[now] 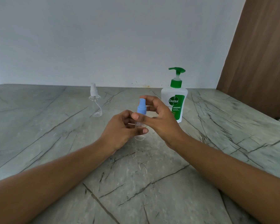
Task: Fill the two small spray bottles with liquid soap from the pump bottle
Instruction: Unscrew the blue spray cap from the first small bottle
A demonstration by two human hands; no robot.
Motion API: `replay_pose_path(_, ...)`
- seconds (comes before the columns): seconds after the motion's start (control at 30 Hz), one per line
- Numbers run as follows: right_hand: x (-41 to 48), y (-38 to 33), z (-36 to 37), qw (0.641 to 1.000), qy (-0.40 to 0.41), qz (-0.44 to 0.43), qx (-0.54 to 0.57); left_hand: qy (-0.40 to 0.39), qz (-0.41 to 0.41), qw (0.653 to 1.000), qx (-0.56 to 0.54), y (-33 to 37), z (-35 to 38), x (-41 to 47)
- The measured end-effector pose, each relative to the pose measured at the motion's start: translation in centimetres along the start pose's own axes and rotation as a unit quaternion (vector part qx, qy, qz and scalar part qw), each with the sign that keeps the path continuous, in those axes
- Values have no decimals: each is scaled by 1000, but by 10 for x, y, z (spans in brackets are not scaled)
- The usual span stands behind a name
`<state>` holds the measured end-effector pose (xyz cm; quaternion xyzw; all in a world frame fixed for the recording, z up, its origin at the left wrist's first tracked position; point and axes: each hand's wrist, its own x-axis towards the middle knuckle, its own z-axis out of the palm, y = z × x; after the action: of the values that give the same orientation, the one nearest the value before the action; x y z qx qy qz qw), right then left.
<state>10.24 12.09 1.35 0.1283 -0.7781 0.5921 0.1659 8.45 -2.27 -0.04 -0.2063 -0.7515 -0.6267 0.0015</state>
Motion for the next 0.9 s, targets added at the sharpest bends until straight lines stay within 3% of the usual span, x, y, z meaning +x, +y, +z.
replay_pose_path(0.13, 0, -1, 8, 994, 88, -41, -48, -1, 0, 1000, 7, 0, -1, 0)
replay_pose_path(0.3, 1, 2, 3, 996, 74, -40, -39, 4, -4, 1000, 11, -2, 0, 0)
replay_pose_path(0.53, -1, 2, 1, 999, -4, -28, 22, 1, -2, 1000, 16, -1, -1, 1)
replay_pose_path(0.7, -3, 4, 7, 996, 79, -21, -26, 1, 1, 1000, 22, -3, -2, 1)
replay_pose_path(0.9, 1, 2, 3, 997, 62, -28, -44, 5, -4, 1000, 23, -4, -2, 2)
